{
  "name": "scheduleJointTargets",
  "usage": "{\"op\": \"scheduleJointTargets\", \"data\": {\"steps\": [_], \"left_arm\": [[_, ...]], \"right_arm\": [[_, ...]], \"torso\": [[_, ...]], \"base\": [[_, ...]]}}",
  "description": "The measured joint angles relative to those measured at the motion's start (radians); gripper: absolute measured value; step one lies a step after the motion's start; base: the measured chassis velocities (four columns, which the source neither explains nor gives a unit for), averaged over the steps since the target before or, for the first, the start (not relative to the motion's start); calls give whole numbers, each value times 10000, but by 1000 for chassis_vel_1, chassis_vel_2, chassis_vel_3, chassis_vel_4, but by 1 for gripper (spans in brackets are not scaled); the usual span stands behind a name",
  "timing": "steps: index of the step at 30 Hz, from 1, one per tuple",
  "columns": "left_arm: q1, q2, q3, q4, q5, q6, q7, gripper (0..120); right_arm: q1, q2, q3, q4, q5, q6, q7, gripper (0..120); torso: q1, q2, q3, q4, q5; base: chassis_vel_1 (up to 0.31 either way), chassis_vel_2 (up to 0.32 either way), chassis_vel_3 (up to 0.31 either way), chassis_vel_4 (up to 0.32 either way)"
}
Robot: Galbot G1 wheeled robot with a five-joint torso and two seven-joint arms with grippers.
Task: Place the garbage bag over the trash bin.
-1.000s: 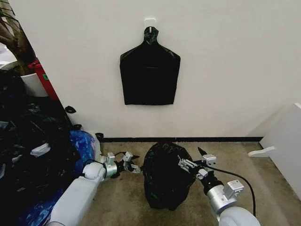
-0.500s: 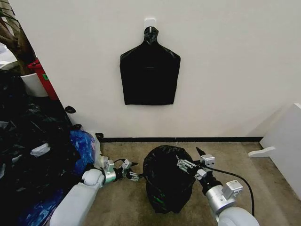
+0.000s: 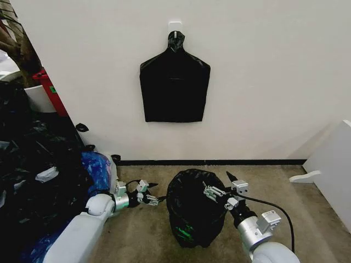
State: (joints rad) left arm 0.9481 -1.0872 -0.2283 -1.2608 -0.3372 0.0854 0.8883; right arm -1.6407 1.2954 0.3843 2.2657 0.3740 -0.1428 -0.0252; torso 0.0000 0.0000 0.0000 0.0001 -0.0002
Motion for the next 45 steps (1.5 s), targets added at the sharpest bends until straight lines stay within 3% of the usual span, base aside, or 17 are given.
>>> {"op": "scheduleJointTargets", "data": {"steps": [5,7,11,12,15,16,18,21,25,27,33,41,45], "left_arm": [[141,184,-105,-373,-215,17,-7,100],[335,368,-222,-953,-624,58,-254,100],[914,716,-397,-2401,-1837,-154,-2258,100],[914,716,-397,-2401,-1837,-154,-2258,100],[1824,819,-585,-4325,-2527,-910,-5746,100],[2363,835,-890,-5484,-2552,-977,-7373,100],[2934,811,-1257,-6359,-2412,-869,-8312,100],[3559,685,-1739,-6972,-1857,-989,-8805,100],[5347,114,-3031,-7991,-919,-1545,-9098,100],[5603,39,-3177,-8131,-879,-1571,-9102,100],[8008,-1137,-4837,-10166,-278,-1427,-8759,100],[9535,-2213,-5342,-10958,601,-2109,-8304,100],[10013,-2401,-5417,-11103,699,-2256,-8357,100]], "right_arm": [[-4,19,29,41,-20,-1,0,100],[-74,29,145,136,-23,12,12,100],[-239,87,450,176,-60,166,38,100],[-239,87,450,176,-60,166,38,100],[-286,306,797,94,-193,435,41,100],[-281,460,1009,-51,-305,596,38,100],[-341,580,1226,-178,-383,747,32,100],[-499,692,1464,-261,-476,908,-18,100],[-1136,951,2032,-380,-727,1296,-416,100],[-1201,970,2071,-387,-740,1341,-439,100],[-2123,1582,2540,-404,-1073,2471,-953,100],[-2952,2239,2809,63,-1520,3471,-1189,100],[-3130,2335,2767,127,-1427,3563,-1165,100]], "torso": [[0,0,0,0,0],[0,0,0,0,-1],[0,0,-1,-1,4],[0,0,-1,-1,4],[0,0,0,-1,-1],[0,1,-1,-2,4],[0,0,-1,0,3],[0,1,-2,-2,5],[0,1,-2,-1,1],[-1,1,-2,-1,1],[-1,1,-2,-1,3],[-1,1,-1,-2,2],[-1,1,-1,0,2]], "base": [[0,0,0,0],[0,0,0,0],[0,0,0,0],[0,0,0,0],[0,0,0,0],[0,0,0,0],[0,0,0,0],[0,0,0,0],[0,0,0,0],[0,0,0,0],[0,0,0,0],[0,0,0,0],[0,0,0,0]]}}
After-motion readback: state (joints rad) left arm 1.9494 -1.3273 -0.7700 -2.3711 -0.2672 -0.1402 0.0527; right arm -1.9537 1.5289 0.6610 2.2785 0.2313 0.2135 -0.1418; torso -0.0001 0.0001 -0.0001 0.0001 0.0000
